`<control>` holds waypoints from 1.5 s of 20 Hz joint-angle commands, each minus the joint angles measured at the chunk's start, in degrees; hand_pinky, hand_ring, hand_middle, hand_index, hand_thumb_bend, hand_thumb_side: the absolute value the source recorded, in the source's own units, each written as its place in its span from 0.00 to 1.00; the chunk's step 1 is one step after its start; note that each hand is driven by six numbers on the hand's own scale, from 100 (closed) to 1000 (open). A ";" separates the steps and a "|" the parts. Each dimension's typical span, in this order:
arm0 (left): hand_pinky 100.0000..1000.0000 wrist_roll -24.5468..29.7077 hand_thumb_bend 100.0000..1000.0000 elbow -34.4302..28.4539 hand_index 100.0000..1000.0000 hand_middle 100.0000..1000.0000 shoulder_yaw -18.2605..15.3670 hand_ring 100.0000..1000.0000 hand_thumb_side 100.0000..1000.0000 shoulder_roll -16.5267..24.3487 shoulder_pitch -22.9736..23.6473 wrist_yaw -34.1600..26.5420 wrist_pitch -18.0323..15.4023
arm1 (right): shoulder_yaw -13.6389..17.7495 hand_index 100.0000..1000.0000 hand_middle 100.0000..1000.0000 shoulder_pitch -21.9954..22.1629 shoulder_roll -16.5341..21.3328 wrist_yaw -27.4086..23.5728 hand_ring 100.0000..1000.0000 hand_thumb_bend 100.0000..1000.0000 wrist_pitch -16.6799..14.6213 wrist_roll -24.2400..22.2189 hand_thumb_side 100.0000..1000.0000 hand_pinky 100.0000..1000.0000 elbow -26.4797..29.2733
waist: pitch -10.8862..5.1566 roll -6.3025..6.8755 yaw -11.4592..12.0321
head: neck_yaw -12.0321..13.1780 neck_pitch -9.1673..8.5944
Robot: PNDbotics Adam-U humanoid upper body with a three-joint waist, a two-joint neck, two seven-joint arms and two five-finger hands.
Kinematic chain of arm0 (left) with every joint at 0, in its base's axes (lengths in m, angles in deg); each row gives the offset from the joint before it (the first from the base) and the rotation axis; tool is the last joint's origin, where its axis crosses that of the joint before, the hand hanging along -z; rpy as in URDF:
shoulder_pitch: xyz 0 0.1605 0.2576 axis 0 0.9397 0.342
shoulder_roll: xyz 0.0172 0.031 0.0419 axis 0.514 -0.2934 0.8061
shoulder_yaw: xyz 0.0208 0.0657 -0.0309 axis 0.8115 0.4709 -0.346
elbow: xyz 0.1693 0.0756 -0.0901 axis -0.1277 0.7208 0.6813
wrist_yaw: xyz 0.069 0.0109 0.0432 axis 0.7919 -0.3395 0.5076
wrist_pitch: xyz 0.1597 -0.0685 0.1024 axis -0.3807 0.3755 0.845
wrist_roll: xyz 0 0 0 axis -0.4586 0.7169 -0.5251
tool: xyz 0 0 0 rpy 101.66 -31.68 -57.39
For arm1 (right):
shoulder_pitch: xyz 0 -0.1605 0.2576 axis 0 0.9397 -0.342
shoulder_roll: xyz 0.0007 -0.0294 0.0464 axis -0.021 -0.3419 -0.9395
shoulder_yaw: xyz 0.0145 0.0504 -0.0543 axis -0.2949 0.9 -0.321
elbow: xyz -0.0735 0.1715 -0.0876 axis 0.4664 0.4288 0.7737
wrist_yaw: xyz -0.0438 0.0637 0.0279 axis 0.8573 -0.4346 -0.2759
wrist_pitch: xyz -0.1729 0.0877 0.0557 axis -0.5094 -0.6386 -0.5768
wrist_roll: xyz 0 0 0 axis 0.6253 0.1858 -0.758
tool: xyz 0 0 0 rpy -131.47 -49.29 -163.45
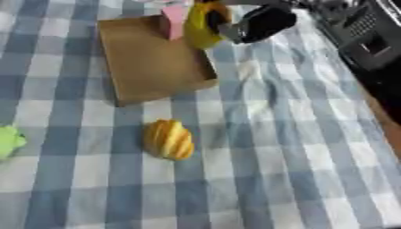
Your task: Pick up objects on the table and place them in the box.
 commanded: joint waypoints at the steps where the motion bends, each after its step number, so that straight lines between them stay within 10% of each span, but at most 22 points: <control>1: 0.91 0.38 0.01 -0.90 0.87 0.81 -0.03 0.69 0.63 1.55 -0.64 -0.16 -0.09 | -0.03 0.49 0.51 -2.11 -1.25 2.89 0.65 0.00 -1.17 0.09 0.11 0.72 -3.92 | -0.89 0.23 0.32 | -0.91 -0.57; 9: 0.91 0.69 0.01 -0.90 0.87 0.81 0.11 0.69 0.63 1.56 -1.06 -0.37 -0.12 | -1.04 0.52 0.53 -3.83 -4.98 7.82 0.67 0.00 -3.48 1.19 0.12 0.73 -11.10 | -0.62 0.03 1.06 | -1.51 -0.59; 14: 0.91 0.72 0.01 -0.90 0.87 0.81 0.08 0.69 0.63 1.54 -1.04 -0.42 -0.14 | -2.22 0.79 0.71 -3.47 -5.46 8.45 0.77 0.00 -4.62 -1.57 0.13 0.77 -11.33 | -0.75 0.17 1.06 | -1.50 -0.45; 30: 0.91 0.89 0.01 -0.90 0.87 0.81 -0.04 0.69 0.62 1.52 -0.66 -0.48 -0.10 | -1.48 0.89 0.78 0.82 0.78 0.74 0.83 0.00 -2.23 -8.97 0.13 0.80 6.01 | -1.87 0.51 0.14 | -0.47 0.09</control>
